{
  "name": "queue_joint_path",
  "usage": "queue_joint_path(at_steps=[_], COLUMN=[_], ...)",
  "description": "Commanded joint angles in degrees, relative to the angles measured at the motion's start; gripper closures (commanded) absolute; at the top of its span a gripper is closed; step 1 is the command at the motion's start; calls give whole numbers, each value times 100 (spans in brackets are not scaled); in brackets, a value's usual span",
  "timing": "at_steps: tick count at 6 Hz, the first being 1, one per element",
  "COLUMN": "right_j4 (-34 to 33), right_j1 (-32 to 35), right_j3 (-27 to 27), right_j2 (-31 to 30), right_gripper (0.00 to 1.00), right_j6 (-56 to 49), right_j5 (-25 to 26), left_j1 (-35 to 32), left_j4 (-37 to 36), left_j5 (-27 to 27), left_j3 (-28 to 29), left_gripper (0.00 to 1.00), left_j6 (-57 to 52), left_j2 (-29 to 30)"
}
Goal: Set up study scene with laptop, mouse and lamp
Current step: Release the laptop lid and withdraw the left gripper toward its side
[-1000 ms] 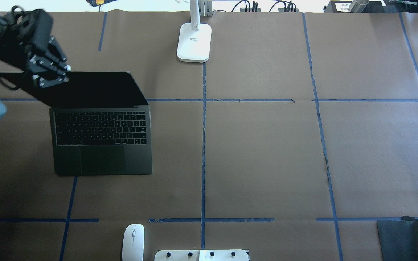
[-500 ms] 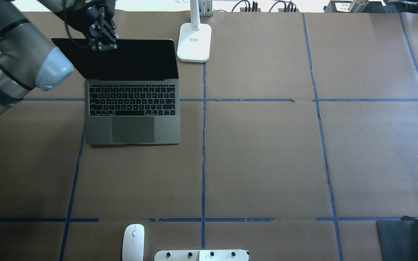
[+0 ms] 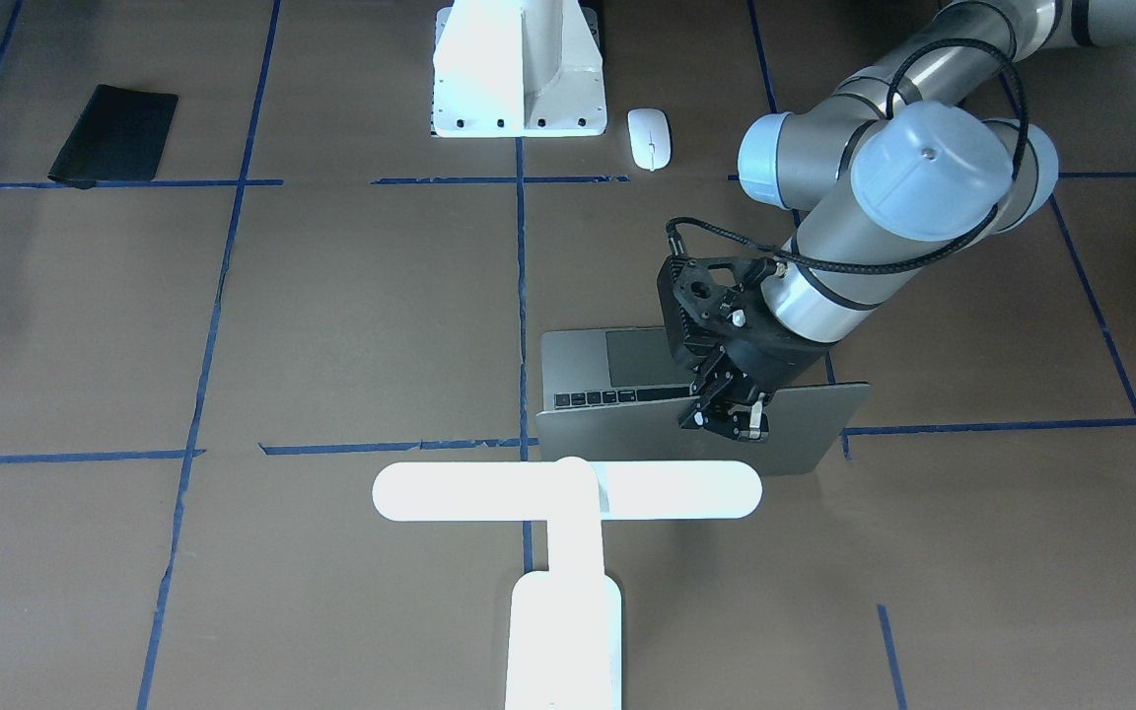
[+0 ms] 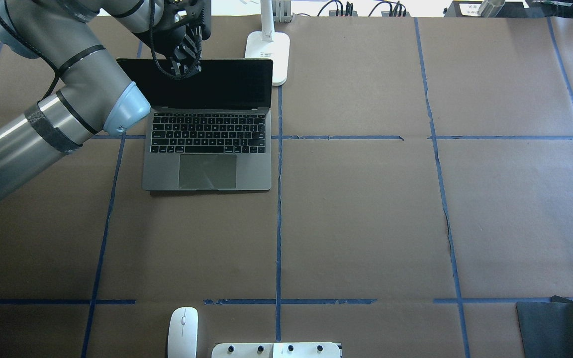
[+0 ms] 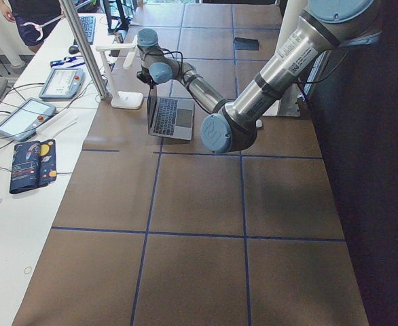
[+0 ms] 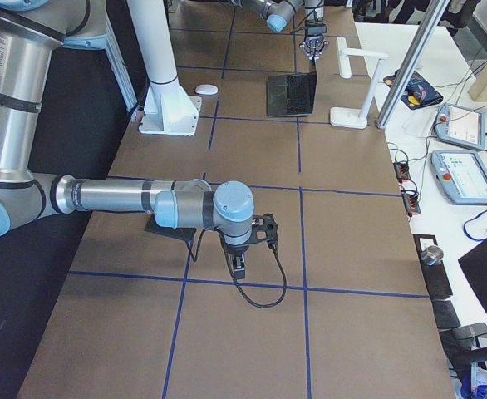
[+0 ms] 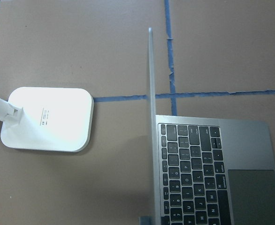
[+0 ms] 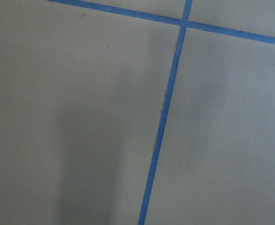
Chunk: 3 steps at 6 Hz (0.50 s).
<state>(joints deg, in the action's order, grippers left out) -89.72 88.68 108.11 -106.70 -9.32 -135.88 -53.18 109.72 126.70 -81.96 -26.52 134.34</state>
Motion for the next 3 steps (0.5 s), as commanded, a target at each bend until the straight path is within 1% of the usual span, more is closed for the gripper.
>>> queue_joint_path(at_steps=[1,2,3], right_j4=[7,-2,7], right_j1=[0,0,0], right_j3=[-1,-1,-1], right_j2=[0,0,0], right_gripper=[0,0,0], right_j6=[0,0,0], right_j5=[0,0,0], left_j1=[1,1,-34], left_j4=[32,93,41], left_j5=[-40,-31,-14], left_j3=[49,14,-4], left_gripper=[73,24,9], left_j6=[164,617,665], left_j2=[-21,-21,-21])
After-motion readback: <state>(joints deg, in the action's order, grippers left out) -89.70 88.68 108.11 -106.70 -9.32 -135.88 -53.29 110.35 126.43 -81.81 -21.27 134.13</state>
